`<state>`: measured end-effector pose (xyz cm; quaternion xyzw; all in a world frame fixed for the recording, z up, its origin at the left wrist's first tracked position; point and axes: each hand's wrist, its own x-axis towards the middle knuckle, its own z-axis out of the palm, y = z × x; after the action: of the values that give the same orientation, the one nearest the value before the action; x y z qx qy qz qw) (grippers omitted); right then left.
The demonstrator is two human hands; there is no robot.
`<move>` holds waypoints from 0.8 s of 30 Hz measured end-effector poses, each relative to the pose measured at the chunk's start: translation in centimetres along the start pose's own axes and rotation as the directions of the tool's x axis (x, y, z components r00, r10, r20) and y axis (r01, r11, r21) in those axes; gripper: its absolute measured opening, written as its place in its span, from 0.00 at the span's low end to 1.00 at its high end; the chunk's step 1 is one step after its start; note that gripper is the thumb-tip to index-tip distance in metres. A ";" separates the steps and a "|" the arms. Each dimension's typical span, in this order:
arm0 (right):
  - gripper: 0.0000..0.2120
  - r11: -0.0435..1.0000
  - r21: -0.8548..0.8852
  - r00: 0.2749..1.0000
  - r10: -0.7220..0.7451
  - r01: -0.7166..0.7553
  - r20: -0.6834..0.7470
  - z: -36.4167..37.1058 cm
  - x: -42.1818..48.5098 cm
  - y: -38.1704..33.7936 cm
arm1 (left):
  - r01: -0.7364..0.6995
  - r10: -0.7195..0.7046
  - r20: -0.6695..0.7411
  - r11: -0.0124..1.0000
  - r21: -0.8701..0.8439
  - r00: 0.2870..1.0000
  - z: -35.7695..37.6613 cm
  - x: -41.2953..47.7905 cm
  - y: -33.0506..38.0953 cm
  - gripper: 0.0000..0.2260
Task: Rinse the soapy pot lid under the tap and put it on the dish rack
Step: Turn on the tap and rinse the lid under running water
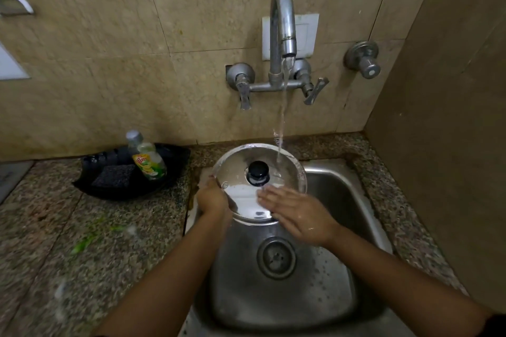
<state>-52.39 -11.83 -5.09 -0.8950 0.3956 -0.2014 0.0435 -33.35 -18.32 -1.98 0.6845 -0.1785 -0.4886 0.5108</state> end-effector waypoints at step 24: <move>0.20 0.954 -0.020 0.931 0.286 -0.298 -0.225 -2.0 -2.3 0.2 | 0.024 -0.025 0.086 1.000 0.002 0.996 2.0 -1.0 0.1 0.17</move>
<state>-54.67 -10.14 -4.08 -0.7994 0.5318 -0.2796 0.0051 -35.52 -18.70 -1.45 0.6650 -0.1922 -0.5240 0.4963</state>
